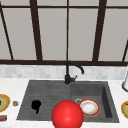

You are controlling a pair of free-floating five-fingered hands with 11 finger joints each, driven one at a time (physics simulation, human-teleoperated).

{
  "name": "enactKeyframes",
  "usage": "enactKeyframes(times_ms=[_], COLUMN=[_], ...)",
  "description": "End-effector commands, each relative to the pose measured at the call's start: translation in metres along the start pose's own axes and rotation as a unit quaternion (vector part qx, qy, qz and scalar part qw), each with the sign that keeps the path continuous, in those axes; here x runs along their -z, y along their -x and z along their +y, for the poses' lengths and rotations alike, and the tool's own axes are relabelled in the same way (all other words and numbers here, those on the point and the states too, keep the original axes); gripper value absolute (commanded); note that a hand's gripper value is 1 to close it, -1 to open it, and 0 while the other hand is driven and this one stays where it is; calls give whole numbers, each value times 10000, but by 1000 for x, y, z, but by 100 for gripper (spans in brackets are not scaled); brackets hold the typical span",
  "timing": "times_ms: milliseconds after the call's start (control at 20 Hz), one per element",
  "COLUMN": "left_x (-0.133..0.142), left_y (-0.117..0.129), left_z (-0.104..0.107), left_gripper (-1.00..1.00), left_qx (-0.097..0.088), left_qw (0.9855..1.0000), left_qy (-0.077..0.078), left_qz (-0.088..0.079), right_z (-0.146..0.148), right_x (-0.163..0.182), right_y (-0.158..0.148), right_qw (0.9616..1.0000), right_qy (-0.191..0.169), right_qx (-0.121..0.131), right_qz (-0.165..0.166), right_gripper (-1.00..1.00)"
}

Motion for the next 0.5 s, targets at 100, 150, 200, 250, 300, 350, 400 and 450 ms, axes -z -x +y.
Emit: enactKeyframes(times_ms=[100,150,200,250,300,350,400,450], left_x=[0,0,0,0,0,0,0,0], left_y=[0,0,0,0,0,0,0,0], left_z=[0,0,0,0,0,0,0,0], left_gripper=[0,0,0,0,0,0,0,0], left_qx=[0,0,0,0,0,0,0,0], left_qw=[10000,10000,10000,10000,10000,10000,10000,10000], left_qy=[0,0,0,0,0,0,0,0], left_qz=[0,0,0,0,0,0,0,0], right_z=[-21,-19,-14,-10,-6,-1,5,9], right_x=[-39,-39,-26,-24,-19,-13,-11,-5], right_y=[16,11,-4,3,3,-7,-9,-14], right_qw=[9996,9993,9987,9975,9967,9965,9960,9953], right_qy=[166,337,418,462,587,715,790,847], right_qx=[-90,-26,-192,-433,-471,-382,-384,-444], right_qz=[-197,-182,-233,-308,-302,-200,-177,-157], right_gripper=[-100,-100,-100,-100,-100,-100,-100,-100])
